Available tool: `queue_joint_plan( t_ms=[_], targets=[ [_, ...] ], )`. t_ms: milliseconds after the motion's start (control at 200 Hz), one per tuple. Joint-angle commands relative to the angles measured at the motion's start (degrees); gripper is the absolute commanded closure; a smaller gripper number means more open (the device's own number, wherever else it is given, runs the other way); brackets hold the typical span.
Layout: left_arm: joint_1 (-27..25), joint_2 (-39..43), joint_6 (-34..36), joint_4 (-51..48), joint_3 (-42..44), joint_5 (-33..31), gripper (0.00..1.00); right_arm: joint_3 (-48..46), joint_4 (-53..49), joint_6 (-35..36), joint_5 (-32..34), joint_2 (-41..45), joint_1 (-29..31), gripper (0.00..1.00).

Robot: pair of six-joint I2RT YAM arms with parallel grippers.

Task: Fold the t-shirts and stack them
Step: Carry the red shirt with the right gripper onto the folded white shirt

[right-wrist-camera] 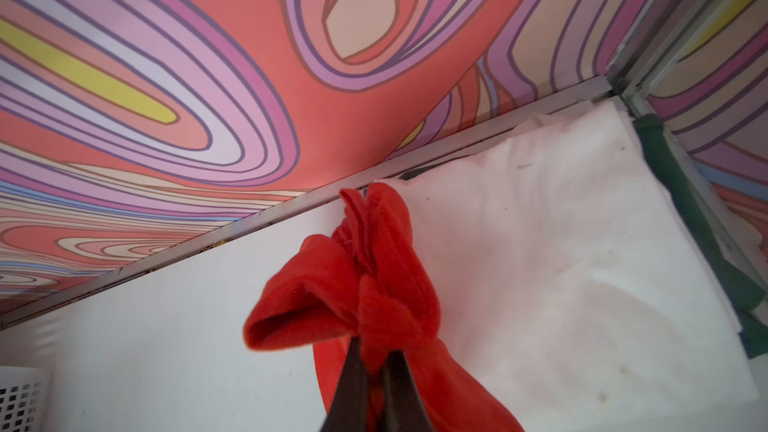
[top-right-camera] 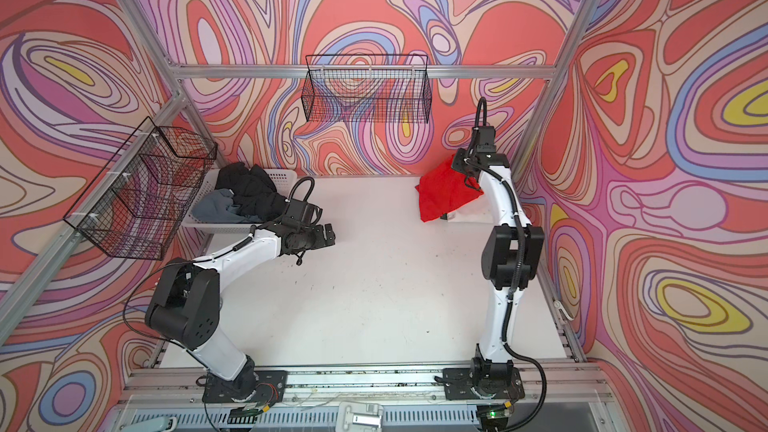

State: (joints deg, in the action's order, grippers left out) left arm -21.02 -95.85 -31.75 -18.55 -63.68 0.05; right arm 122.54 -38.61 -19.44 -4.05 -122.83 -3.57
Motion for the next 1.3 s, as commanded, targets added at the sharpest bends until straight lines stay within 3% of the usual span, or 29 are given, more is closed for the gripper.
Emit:
queue_joint_plan(
  t_ms=[0,1007,1297],
  targets=[
    [-0.1,0.9,-0.7,-0.2,0.0,0.1,0.0,3.1,1.6,2.1,-0.4,-1.7,-1.3,1.0],
    [-1.1,-6.4,-1.4,-5.4,-8.3,0.3,0.0,-4.6,12.8,-4.3,-2.5,0.7,-9.9,1.0],
    [-2.1,-8.9,-1.2,-7.1,-11.7,0.0,0.0,-3.5,11.0,-2.8,8.0,0.8,-10.1,1.0]
  ],
)
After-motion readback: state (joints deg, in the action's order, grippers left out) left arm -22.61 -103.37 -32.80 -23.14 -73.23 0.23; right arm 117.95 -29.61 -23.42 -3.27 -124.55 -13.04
